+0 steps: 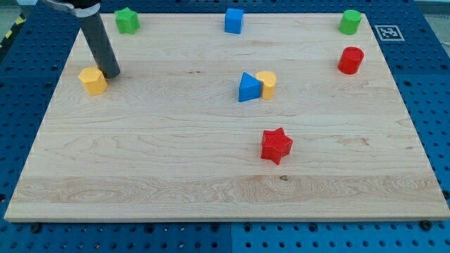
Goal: Move the blue triangle closer to the center right
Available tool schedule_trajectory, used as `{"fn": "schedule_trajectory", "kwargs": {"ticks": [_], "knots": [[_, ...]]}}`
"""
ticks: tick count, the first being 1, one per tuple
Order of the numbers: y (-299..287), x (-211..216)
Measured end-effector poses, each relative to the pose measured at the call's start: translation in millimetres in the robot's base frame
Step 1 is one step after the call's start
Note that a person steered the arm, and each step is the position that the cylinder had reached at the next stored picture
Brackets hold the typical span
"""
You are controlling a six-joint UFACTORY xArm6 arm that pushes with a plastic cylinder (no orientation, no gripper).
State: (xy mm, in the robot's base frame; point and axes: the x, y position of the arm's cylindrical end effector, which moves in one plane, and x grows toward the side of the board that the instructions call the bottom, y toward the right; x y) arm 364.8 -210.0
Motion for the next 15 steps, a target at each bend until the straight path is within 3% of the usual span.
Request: {"fn": "schedule_trajectory", "kwargs": {"ticks": [1, 3, 4, 8, 9, 12, 15], "knots": [[21, -5], [175, -6], [218, -6], [218, 3], [219, 29], [313, 54], [314, 108]]}}
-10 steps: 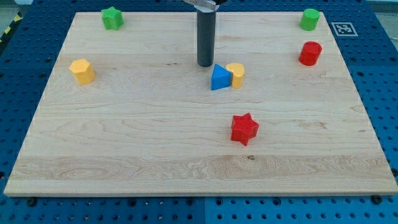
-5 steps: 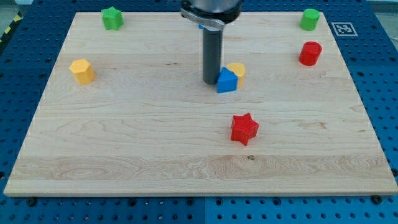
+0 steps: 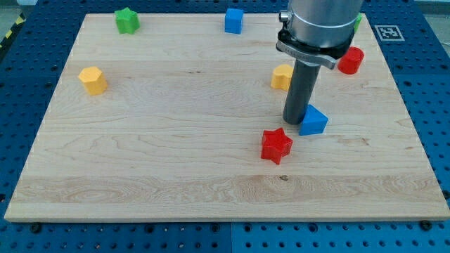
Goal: Move the blue triangle closer to the center right
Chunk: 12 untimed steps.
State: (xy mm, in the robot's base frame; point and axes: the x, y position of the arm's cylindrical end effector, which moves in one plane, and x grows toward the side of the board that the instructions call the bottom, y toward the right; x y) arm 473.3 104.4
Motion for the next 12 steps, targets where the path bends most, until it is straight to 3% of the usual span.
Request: {"fn": "schedule_trajectory", "kwargs": {"ticks": [2, 4, 7, 9, 12], "knots": [[-1, 30], [3, 18], [84, 1], [71, 41], [121, 44]]}}
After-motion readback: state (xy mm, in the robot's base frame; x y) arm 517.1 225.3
